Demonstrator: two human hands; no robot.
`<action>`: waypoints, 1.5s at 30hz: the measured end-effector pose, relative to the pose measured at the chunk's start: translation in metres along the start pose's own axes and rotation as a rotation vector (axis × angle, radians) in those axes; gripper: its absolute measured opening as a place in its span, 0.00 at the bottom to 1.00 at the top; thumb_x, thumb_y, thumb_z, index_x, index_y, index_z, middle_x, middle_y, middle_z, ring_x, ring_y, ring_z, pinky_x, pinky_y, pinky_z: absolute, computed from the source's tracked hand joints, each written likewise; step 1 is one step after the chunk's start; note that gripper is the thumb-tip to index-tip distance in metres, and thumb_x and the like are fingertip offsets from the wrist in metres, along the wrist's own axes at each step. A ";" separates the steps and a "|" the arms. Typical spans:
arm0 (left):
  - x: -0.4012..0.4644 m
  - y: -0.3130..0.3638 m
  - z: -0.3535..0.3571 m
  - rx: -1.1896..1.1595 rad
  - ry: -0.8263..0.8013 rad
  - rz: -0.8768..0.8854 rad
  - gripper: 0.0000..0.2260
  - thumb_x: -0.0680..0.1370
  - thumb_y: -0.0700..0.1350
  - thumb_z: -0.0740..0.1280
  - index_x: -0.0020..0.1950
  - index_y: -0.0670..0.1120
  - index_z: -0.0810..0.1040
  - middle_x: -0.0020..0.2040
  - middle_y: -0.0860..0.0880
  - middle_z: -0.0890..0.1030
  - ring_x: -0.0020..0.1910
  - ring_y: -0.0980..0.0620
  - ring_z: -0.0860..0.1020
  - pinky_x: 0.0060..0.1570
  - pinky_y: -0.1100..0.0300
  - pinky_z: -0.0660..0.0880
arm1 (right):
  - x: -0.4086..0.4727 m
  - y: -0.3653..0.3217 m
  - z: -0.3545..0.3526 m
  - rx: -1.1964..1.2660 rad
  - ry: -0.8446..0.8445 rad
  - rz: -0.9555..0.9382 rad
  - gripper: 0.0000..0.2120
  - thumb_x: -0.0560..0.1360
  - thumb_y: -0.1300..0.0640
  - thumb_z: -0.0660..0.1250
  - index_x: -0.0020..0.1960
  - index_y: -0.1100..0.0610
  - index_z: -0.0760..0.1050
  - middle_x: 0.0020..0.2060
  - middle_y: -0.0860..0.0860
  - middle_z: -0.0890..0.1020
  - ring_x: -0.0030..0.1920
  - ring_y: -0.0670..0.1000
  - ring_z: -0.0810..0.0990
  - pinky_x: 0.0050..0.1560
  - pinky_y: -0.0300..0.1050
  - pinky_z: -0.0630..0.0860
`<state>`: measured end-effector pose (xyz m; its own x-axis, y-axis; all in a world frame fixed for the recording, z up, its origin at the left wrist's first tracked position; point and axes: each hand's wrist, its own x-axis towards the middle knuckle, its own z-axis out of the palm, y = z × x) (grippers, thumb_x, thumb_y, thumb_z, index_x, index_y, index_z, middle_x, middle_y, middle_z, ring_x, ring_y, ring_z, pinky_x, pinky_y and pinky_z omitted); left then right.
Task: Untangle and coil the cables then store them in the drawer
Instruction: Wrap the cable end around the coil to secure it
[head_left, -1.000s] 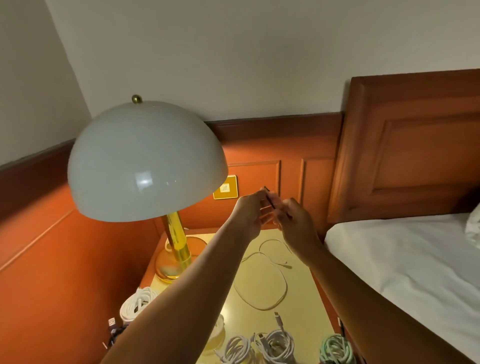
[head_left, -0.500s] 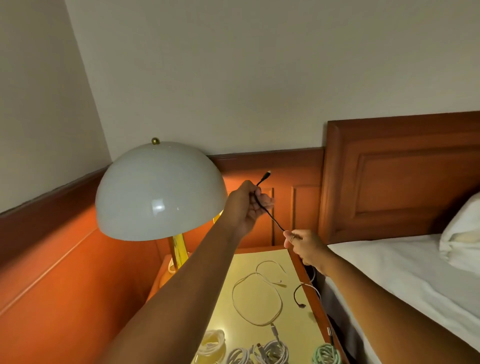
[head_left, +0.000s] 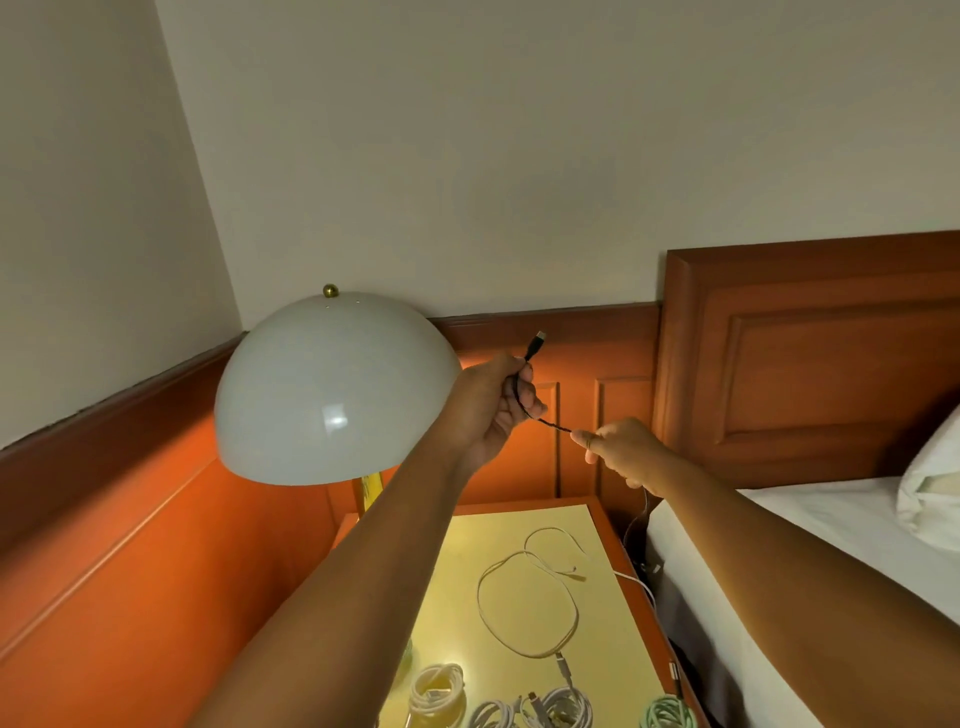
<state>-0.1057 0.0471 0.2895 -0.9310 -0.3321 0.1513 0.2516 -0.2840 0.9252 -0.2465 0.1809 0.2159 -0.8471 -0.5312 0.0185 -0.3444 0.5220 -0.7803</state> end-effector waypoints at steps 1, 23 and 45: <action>-0.002 -0.001 -0.002 0.038 -0.023 -0.001 0.13 0.80 0.38 0.58 0.37 0.42 0.75 0.23 0.48 0.73 0.23 0.54 0.72 0.39 0.59 0.76 | 0.001 -0.003 -0.002 -0.030 0.024 -0.008 0.21 0.79 0.43 0.62 0.46 0.61 0.79 0.26 0.49 0.68 0.23 0.46 0.62 0.25 0.39 0.60; -0.072 -0.101 -0.016 0.604 -0.044 -0.256 0.11 0.82 0.39 0.59 0.41 0.40 0.75 0.32 0.45 0.83 0.33 0.49 0.83 0.54 0.56 0.78 | -0.085 -0.066 -0.012 -0.378 0.160 -0.329 0.08 0.76 0.52 0.69 0.44 0.57 0.81 0.39 0.46 0.78 0.41 0.44 0.76 0.47 0.42 0.69; -0.173 -0.100 -0.067 -0.369 0.362 -0.350 0.13 0.82 0.36 0.55 0.47 0.34 0.78 0.35 0.40 0.82 0.35 0.45 0.83 0.45 0.55 0.81 | -0.266 0.042 0.181 0.578 -0.170 0.147 0.14 0.82 0.54 0.59 0.46 0.61 0.77 0.26 0.51 0.70 0.23 0.44 0.64 0.23 0.37 0.62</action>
<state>0.0477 0.0726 0.1477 -0.8423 -0.4287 -0.3269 0.0823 -0.7015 0.7079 0.0376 0.2227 0.0651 -0.7765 -0.6047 -0.1771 0.0857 0.1771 -0.9805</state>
